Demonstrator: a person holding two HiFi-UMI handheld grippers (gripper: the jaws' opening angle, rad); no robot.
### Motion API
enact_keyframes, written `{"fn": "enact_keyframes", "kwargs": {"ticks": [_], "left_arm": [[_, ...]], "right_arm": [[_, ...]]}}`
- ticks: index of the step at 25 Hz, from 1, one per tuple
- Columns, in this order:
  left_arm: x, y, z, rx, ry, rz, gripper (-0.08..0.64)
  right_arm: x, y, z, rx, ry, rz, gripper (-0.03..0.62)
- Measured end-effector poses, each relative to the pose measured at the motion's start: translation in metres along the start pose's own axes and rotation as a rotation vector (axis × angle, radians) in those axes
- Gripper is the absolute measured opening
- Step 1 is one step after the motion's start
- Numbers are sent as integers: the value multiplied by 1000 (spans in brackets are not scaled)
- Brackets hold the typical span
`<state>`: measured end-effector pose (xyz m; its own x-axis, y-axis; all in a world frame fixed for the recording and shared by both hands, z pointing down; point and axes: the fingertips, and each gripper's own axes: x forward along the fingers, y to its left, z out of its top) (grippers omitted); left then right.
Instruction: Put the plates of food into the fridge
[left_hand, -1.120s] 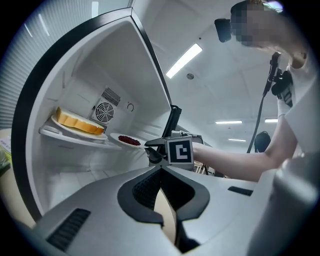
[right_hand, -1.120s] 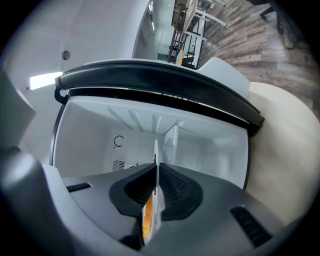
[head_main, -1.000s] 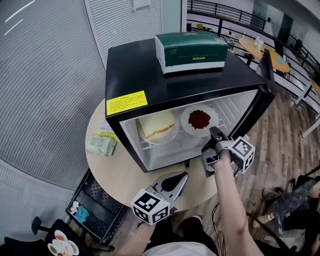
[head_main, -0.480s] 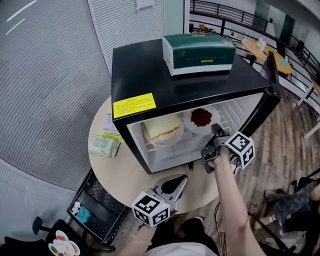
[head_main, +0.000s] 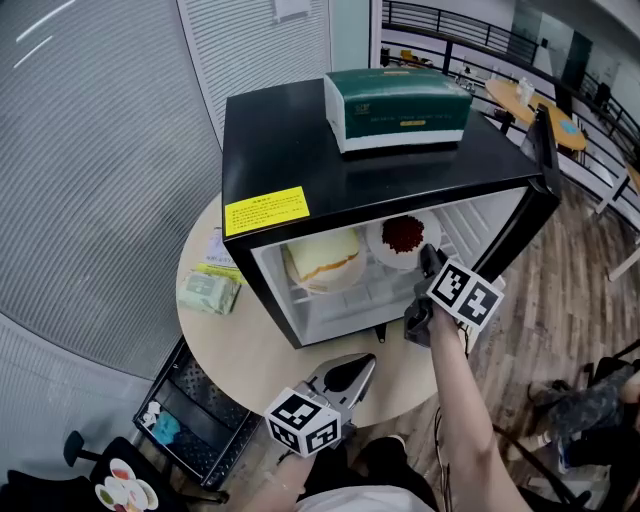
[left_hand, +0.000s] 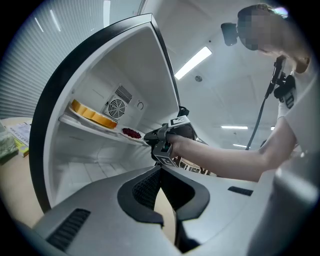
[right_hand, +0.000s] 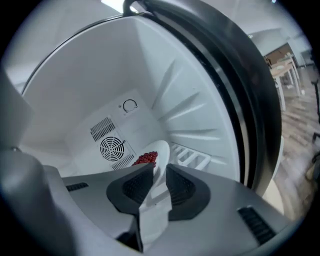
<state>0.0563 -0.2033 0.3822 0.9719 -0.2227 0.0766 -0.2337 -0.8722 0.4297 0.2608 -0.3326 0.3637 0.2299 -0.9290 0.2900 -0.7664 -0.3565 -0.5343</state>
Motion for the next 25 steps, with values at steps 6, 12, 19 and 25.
{"fn": "enact_keyframes", "kwargs": {"ticks": [6,12,19,25], "left_arm": [[-1,-2,-4,19,14,10,4],[-2,-1,-4,20,15,15,5],[1,-2,-5,23,20,10,5],[7,-7,-5,28,22,6,5]], "right_arm": [[1,3,4,-217,1,-63,80],[4,-8,4,-444,21,-167,101],[-4,-8,14,-505,-56,-167,112],[-36,-6,29,-503,-191,-146,110]]}}
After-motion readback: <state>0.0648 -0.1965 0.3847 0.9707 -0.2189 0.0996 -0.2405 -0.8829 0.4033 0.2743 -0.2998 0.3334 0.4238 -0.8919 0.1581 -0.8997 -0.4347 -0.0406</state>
